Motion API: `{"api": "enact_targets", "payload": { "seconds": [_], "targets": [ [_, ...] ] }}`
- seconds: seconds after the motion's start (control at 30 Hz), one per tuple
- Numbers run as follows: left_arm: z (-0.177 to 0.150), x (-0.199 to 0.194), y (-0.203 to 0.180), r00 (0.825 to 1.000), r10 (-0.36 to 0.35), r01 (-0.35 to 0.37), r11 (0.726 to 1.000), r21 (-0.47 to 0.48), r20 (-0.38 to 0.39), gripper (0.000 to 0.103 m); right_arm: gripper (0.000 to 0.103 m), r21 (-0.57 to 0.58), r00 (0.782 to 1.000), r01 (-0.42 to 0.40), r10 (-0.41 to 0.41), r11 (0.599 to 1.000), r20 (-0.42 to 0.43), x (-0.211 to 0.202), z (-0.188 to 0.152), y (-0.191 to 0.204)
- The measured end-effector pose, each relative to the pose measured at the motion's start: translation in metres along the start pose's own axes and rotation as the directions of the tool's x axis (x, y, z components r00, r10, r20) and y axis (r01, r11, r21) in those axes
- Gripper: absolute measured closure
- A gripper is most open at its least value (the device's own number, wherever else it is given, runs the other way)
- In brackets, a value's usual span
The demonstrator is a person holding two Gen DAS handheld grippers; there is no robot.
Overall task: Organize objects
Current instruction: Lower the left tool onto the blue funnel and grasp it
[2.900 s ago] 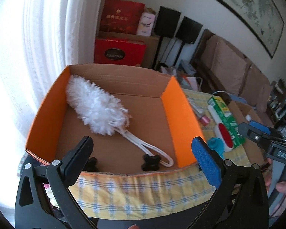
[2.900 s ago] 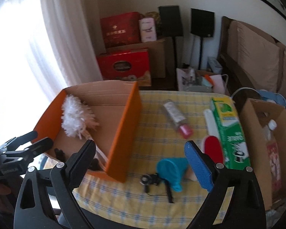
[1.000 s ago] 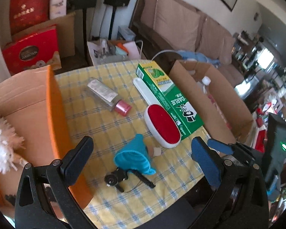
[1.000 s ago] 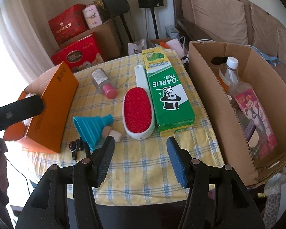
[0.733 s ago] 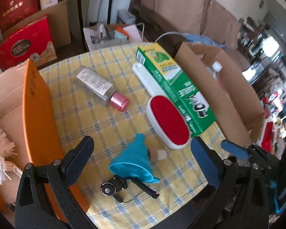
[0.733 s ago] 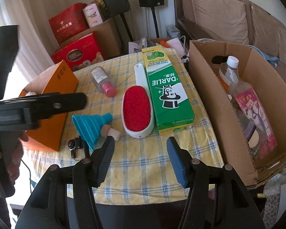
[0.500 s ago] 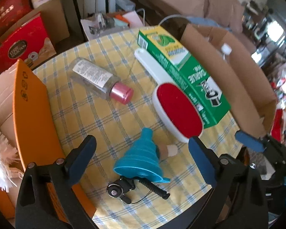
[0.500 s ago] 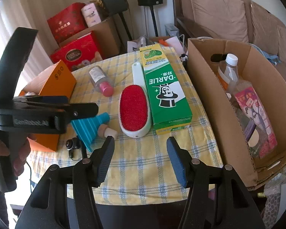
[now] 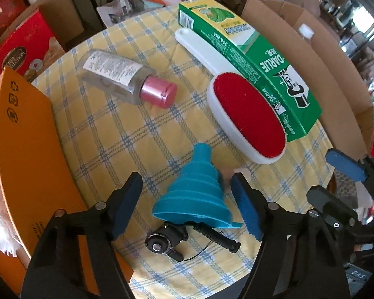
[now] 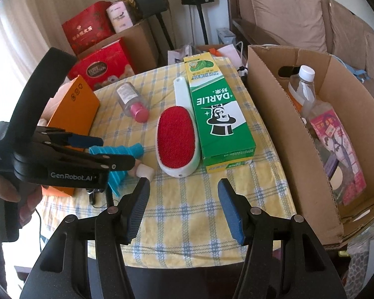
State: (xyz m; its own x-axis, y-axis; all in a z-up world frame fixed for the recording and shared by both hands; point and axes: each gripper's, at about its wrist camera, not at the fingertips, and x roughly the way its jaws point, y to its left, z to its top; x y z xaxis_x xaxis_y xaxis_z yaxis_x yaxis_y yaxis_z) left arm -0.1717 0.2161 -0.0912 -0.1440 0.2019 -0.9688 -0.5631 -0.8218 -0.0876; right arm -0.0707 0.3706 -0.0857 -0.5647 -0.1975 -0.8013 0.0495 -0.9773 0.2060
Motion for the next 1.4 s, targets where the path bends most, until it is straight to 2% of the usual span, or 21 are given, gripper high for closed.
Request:
{"api": "enact_targets", "payload": {
  "seconds": [0.03,0.07,0.1,0.13,0.3,0.47,0.6,0.8,1.0,1.13,1.23,1.37,1.4],
  "targets": [
    [-0.001,0.0,0.002,1.0,-0.007,0.007,1.0,-0.006,0.0,0.034,0.044,-0.001,1.0,-0.001,0.001,1.0,-0.001,0.0,0.0,0.0],
    [0.0,-0.001,0.002,1.0,-0.01,0.01,1.0,-0.009,0.001,0.04,0.044,-0.001,1.0,0.0,0.0,1.0,-0.002,0.001,0.0,0.001],
    [0.0,-0.002,0.004,1.0,-0.025,0.025,1.0,-0.013,0.001,0.051,0.044,-0.001,1.0,0.0,0.0,1.0,-0.002,0.001,0.0,0.001],
    [0.0,-0.003,0.005,0.999,-0.044,0.044,0.999,-0.018,-0.001,0.054,0.044,-0.001,1.0,-0.002,0.002,1.0,-0.003,0.001,0.0,0.001],
    [-0.003,-0.009,0.011,0.999,-0.043,0.043,0.998,-0.035,0.01,0.056,0.044,-0.008,1.0,-0.005,0.005,1.0,-0.009,0.004,-0.001,0.004],
    [-0.006,-0.029,0.017,0.994,-0.079,0.084,0.994,-0.068,0.077,0.056,0.044,-0.009,1.0,-0.02,0.019,1.0,-0.02,0.01,0.0,0.008],
    [-0.007,-0.053,0.026,0.976,-0.146,0.165,0.98,-0.112,0.161,0.056,0.044,-0.01,0.998,-0.057,0.056,0.998,-0.028,0.019,0.005,0.014],
    [-0.013,-0.08,0.039,0.948,-0.19,0.233,0.961,-0.151,0.254,0.056,0.044,-0.002,0.993,-0.096,0.096,0.995,-0.069,0.041,0.015,0.023],
    [-0.023,-0.1,0.047,0.933,-0.173,0.238,0.954,-0.181,0.316,0.056,0.043,0.03,0.992,-0.097,0.099,0.995,-0.078,0.046,0.02,0.03],
    [-0.033,-0.111,0.053,0.922,-0.153,0.233,0.953,-0.194,0.357,0.056,0.043,0.036,0.994,-0.066,0.069,0.997,-0.081,0.043,0.015,0.034],
    [-0.04,-0.115,0.057,0.918,-0.142,0.228,0.953,-0.2,0.369,0.056,0.043,0.086,0.99,-0.084,0.092,0.993,-0.106,0.049,0.01,0.032],
    [-0.049,-0.117,0.064,0.918,-0.131,0.222,0.952,-0.212,0.374,0.056,0.05,0.13,0.987,-0.095,0.111,0.987,-0.119,0.054,0.008,0.034],
    [-0.05,-0.117,0.065,0.917,-0.132,0.224,0.951,-0.214,0.376,0.059,0.05,0.14,0.987,-0.095,0.112,0.986,-0.118,0.055,0.009,0.035]
  ]
}}
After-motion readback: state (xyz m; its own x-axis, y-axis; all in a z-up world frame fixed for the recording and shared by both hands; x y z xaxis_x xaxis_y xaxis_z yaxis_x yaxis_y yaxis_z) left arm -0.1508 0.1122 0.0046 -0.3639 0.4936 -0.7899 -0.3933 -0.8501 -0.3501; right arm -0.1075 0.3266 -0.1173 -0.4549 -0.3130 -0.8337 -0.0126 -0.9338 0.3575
